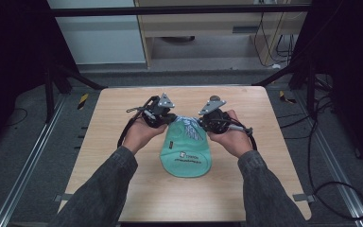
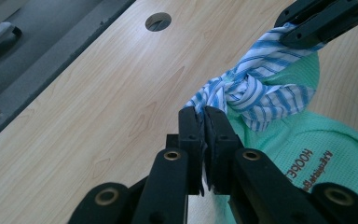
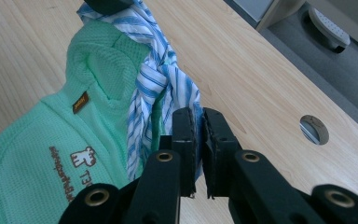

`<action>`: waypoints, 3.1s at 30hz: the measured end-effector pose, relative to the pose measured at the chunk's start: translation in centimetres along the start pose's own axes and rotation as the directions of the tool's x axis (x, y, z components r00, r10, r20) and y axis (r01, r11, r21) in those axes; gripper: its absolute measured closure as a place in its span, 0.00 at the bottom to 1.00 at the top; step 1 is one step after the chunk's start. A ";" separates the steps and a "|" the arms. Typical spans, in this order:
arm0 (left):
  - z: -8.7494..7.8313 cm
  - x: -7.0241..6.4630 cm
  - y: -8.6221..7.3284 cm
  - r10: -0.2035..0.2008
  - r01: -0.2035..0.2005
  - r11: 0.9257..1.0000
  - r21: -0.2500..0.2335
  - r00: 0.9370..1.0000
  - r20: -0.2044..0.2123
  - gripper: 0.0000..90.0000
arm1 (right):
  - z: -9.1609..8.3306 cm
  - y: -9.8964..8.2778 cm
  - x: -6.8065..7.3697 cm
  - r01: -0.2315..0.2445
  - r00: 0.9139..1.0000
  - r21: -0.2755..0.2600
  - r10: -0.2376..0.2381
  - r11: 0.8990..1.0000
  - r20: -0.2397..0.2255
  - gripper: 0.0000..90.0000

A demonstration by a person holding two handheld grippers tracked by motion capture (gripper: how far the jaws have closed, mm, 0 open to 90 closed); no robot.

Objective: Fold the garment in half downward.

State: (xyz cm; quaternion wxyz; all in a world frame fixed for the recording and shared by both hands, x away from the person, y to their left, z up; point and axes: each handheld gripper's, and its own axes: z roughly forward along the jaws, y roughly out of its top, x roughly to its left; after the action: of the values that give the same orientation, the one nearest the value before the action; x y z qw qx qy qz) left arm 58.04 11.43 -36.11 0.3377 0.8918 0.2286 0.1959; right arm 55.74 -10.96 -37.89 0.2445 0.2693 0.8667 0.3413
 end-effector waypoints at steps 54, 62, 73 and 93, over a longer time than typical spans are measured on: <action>-1.3 -5.9 -5.8 0.022 -0.022 1.000 0.000 0.998 0.056 0.95 | -0.4 -4.4 6.0 0.081 0.995 0.013 -0.080 0.997 -0.063 0.93; -1.4 -6.6 -6.7 0.015 -0.015 1.000 -0.006 0.997 0.071 0.95 | -0.3 -5.3 6.7 0.074 0.994 0.015 -0.072 0.997 -0.086 0.92; -1.4 -7.4 -7.7 0.017 -0.017 1.000 -0.007 0.997 0.081 0.95 | -0.6 -6.3 7.7 0.068 0.992 0.003 -0.067 0.998 -0.105 0.92; -1.5 -8.7 -10.5 -0.011 0.013 1.000 -0.017 0.993 0.114 0.94 | -0.6 -7.4 9.3 0.074 0.988 0.011 -0.072 0.997 -0.134 0.92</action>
State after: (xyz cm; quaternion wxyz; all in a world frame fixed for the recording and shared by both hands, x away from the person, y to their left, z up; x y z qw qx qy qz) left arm 47.33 14.52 -44.06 0.3590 0.8972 0.2125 0.1448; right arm 46.33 -9.92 -45.11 0.1961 0.2159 0.8932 0.3422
